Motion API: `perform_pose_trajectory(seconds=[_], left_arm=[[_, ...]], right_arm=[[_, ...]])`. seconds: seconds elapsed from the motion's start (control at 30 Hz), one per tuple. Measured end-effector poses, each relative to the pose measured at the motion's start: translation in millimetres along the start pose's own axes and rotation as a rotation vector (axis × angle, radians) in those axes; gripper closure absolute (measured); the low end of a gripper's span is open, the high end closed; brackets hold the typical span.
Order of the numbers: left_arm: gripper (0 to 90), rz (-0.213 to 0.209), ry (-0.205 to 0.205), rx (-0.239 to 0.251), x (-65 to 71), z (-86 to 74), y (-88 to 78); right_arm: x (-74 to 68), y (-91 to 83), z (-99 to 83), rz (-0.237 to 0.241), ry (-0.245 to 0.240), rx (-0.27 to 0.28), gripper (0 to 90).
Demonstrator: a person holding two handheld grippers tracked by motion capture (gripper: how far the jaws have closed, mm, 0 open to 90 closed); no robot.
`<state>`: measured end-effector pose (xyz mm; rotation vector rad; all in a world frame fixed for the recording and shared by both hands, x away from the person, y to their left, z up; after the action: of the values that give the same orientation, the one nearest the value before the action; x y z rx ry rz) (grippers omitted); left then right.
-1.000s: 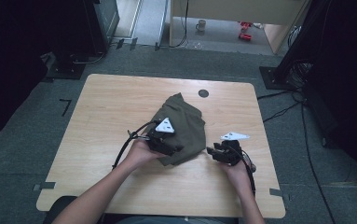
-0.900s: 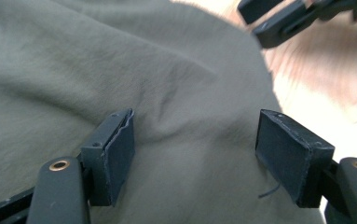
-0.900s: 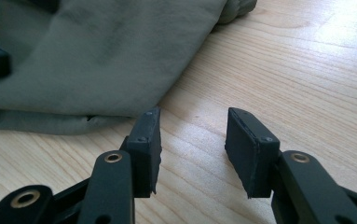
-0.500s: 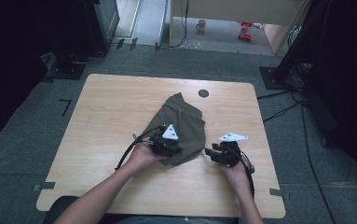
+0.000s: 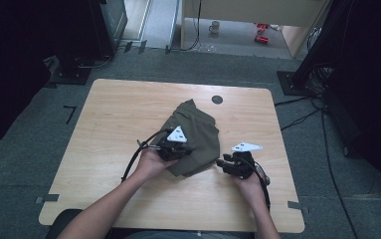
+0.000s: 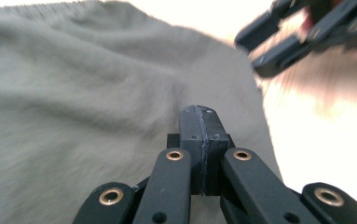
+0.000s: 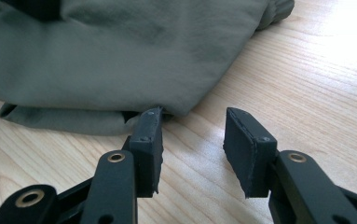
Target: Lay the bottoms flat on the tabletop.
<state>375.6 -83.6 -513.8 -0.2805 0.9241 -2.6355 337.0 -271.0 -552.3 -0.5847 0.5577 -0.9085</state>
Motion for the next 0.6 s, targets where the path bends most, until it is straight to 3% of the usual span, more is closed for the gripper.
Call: perform_pose_trajectory(seconds=[0.3,0.47,0.6], left_arm=[[90.0,0.028,-0.053,0.073,-14.1,10.8,-26.2],[90.0,0.026,-0.062,0.07,-15.9,11.4,-28.9],[90.0,0.024,-0.075,0.047,-17.4,8.8,-28.2]], right_arm=[[-1.6,-2.4,3.7,-0.013,-0.016,0.024,55.3],[-5.0,-1.9,8.6,-0.007,-0.007,0.056,55.6],[-17.1,9.2,13.2,-0.002,-0.034,0.065,60.2]])
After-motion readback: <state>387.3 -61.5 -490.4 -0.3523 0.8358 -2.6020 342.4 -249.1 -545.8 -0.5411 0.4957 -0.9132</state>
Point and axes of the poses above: each handheld gripper's, and its own axes: y roughly forward along the jaws, z roughly out of its top, x roughly to its right, the point moved 7 cm from there along y, roughly forward along the jaws, and after that the axes turned 1 degree about y, right-handed, at the moved point
